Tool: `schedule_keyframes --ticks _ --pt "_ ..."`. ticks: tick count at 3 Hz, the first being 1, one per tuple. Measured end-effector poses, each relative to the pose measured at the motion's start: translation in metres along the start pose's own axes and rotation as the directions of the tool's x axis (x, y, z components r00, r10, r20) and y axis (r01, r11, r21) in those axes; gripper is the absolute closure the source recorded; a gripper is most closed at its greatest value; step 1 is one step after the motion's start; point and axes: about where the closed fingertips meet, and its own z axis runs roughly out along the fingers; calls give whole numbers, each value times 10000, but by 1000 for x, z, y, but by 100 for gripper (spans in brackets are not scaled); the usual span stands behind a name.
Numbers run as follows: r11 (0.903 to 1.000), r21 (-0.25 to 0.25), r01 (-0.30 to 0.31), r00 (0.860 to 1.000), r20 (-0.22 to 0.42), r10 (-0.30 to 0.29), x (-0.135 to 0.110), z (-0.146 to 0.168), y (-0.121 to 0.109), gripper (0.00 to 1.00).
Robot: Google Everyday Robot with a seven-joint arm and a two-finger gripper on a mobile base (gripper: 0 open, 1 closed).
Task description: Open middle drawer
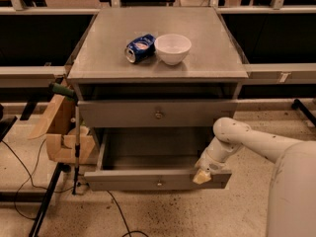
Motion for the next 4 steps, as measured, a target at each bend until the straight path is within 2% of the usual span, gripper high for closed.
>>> schedule_keyframes --ticks 1,2,3,4 --pt "10000 2 1 10000 0 -1 -1 -1 -4 100" --pt "10000 2 1 10000 0 -1 -3 -2 -8 82" --pt "10000 -4 -1 10000 1 1 -4 -3 -12 50" --pt "10000 -4 -1 10000 1 1 -5 -4 -16 26"
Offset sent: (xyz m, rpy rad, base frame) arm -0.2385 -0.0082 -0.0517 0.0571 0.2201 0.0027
